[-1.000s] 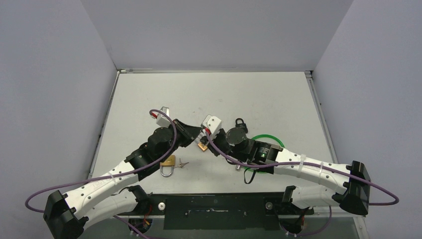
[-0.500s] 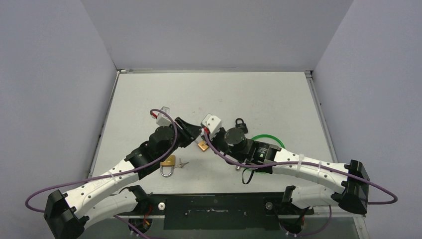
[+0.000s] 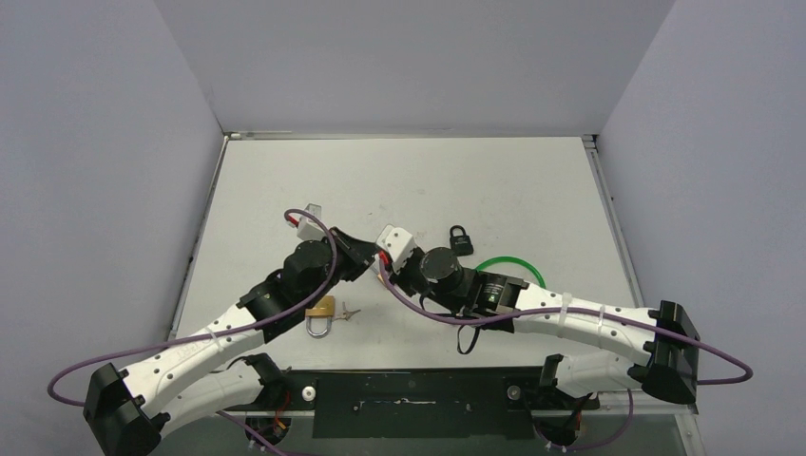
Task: Unlock with the key
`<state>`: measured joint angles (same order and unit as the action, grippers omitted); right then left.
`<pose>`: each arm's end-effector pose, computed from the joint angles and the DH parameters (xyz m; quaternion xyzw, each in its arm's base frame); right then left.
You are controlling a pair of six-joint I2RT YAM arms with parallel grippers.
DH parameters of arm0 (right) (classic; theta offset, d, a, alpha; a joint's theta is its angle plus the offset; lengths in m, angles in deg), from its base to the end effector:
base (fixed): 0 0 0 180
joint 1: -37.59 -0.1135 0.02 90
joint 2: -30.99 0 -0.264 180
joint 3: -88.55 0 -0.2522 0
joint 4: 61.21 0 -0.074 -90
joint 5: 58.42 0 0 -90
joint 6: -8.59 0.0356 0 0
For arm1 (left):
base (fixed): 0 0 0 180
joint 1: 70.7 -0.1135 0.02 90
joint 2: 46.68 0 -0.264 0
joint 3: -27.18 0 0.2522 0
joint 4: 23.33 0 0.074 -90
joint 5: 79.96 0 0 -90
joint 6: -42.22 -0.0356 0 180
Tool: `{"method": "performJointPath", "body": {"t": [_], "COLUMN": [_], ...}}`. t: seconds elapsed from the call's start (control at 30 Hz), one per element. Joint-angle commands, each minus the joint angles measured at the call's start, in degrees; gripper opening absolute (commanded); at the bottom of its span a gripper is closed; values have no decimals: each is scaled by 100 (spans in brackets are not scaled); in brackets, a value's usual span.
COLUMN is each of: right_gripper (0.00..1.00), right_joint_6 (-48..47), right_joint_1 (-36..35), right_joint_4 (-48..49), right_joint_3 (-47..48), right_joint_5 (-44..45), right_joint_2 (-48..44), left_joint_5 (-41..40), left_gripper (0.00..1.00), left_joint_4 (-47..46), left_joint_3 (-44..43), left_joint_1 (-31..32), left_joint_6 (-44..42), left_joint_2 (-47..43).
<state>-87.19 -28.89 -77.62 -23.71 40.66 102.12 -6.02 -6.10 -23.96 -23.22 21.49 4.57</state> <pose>0.1205 0.2628 0.3114 -0.4441 0.6856 0.2337 0.5274 0.1494 -0.1483 0.2867 -0.2320 0.7677 -0.4405 0.4034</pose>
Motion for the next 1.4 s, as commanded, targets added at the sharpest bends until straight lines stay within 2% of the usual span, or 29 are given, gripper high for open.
{"method": "performJointPath", "body": {"t": [0.0, 0.03, 0.13, 0.2, 0.23, 0.47, 0.67, 0.97, 1.07, 1.2, 1.33, 1.37], "right_gripper": [7, 17, 34, 60, 66, 86, 86, 83, 75, 56, 46, 41], "right_joint_6": [103, 192, 545, 998, 1245, 3754, 5453, 6048, 6111, 6158, 6187, 6212], "right_joint_1": [-19, -14, 110, 320, 459, 1691, 2221, 2193, 2124, 2051, 2004, 1995], "right_joint_4": [283, 283, 417, 580, 685, 2098, 3660, 5138, 5317, 5349, 5297, 5320], "right_joint_3": [297, 281, 161, 50, -12, -812, -1330, -1501, -1455, -1385, -1329, -1328], "right_joint_5": [212, 180, -109, -476, -677, -2451, -3625, -4806, -5049, -5186, -5205, -5216], "right_joint_2": [-8, -22, -176, -346, -447, -1381, -1479, -1256, -1181, -1087, -1017, -992], "left_joint_5": [39, 59, 129, 178, 233, 1037, 2125, 3381, 3464, 3631, 3692, 3693], "left_gripper": [0, 0, 0, 0, 0, 0, 0, 0, 0, 0, 0, 0], "left_joint_4": [-222, -452, -1024, -1363, -1569, -3047, -4025, -5265, -5385, -5614, -5718, -5738], "left_joint_3": [-114, -84, 90, 200, 257, 579, 607, 557, 556, 553, 566, 572], "left_joint_1": [-50, -48, -52, -50, -54, -74, -81, -75, -66, -68, -68, -64], "left_joint_6": [-243, -364, -662, -864, -1008, -2155, -2739, -2739, -2690, -2617, -2586, -2579], "left_joint_2": [-47, -71, -204, -300, -335, -683, -791, -639, -601, -527, -472, -467]}}
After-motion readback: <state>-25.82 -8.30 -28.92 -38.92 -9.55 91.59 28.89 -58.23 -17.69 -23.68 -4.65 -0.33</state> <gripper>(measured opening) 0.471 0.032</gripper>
